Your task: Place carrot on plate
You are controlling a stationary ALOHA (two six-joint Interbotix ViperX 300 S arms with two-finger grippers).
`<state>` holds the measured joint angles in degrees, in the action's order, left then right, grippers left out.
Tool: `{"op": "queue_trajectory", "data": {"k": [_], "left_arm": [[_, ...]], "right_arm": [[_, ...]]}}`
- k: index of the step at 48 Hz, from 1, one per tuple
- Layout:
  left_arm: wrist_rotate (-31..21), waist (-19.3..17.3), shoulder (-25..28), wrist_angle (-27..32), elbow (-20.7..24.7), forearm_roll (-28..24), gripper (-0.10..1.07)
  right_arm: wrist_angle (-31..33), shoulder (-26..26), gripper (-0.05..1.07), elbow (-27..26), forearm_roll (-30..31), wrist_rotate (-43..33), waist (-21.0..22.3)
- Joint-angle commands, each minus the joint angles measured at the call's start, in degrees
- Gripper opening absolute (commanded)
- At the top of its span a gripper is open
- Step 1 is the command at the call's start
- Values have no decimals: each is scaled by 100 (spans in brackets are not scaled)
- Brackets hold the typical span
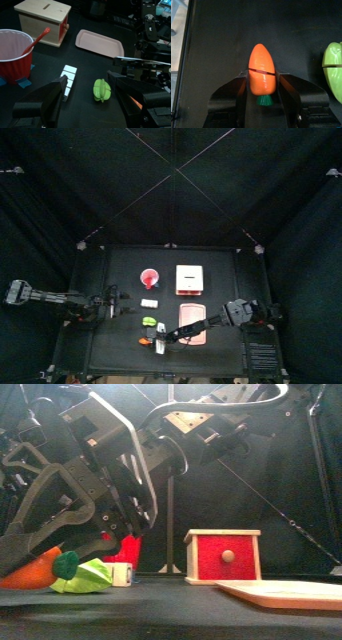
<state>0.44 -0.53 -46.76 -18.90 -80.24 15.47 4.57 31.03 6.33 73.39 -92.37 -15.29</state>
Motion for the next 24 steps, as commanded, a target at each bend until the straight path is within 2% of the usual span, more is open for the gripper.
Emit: {"op": "queue_trajectory", "data": {"k": [1, 12, 24], "left_arm": [[9, -26, 9, -53, 141, -18, 97], [9, -35, 9, -53, 141, -18, 97], [-9, -35, 9, -53, 141, -18, 97]], "right_arm": [[-9, -334, 61, -35, -9, 0, 9], [9, -677, 61, 255, 9, 0, 9], [343, -1310, 61, 923, -18, 0, 9]]}}
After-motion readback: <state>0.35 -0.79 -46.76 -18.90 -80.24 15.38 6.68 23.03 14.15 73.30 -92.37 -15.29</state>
